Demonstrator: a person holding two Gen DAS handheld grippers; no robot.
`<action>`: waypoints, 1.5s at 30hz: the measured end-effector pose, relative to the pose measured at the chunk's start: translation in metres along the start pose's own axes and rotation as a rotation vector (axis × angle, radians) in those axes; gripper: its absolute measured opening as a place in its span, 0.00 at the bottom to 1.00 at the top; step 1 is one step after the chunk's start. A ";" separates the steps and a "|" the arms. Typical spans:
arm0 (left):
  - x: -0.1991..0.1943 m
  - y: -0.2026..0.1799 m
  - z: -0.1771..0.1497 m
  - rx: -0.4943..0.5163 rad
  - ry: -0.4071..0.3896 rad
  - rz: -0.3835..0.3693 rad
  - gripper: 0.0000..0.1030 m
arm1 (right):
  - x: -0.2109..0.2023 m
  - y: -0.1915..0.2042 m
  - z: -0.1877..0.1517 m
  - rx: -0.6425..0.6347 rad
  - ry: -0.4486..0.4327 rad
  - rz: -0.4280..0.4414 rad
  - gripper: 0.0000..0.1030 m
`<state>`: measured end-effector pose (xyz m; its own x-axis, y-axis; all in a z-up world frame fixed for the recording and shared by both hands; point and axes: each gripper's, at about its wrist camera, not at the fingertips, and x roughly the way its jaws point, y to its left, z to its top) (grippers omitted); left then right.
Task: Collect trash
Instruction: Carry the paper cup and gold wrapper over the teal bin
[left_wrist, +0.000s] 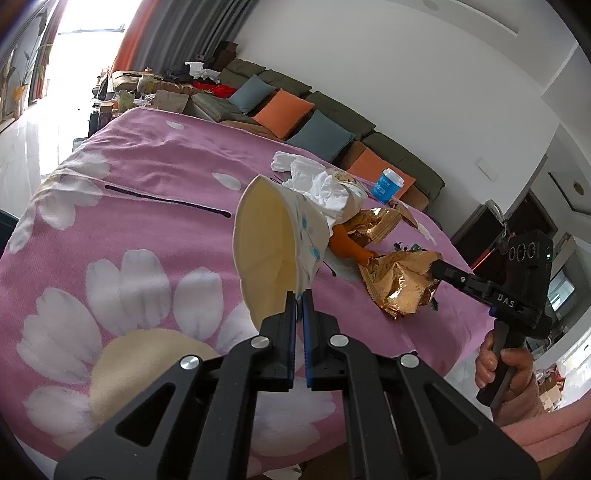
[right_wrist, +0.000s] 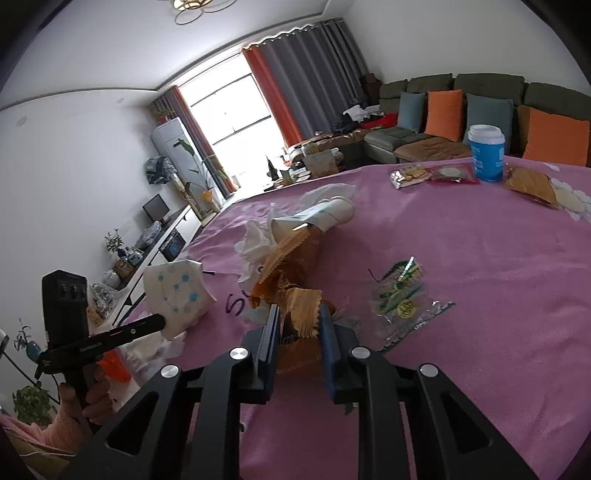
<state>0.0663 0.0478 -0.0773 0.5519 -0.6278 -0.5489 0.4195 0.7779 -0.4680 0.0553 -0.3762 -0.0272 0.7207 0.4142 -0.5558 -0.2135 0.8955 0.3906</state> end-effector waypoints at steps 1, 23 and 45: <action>0.001 -0.001 0.000 0.002 0.000 0.004 0.04 | -0.001 0.002 0.000 -0.003 -0.002 0.006 0.17; -0.016 0.007 0.002 -0.007 -0.042 0.002 0.04 | -0.005 0.053 0.013 -0.085 -0.021 0.150 0.16; -0.131 0.062 -0.007 -0.126 -0.226 0.172 0.04 | 0.081 0.154 0.045 -0.254 0.056 0.383 0.16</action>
<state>0.0147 0.1778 -0.0389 0.7590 -0.4540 -0.4667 0.2207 0.8538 -0.4716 0.1101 -0.2125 0.0208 0.5233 0.7250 -0.4478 -0.6172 0.6848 0.3875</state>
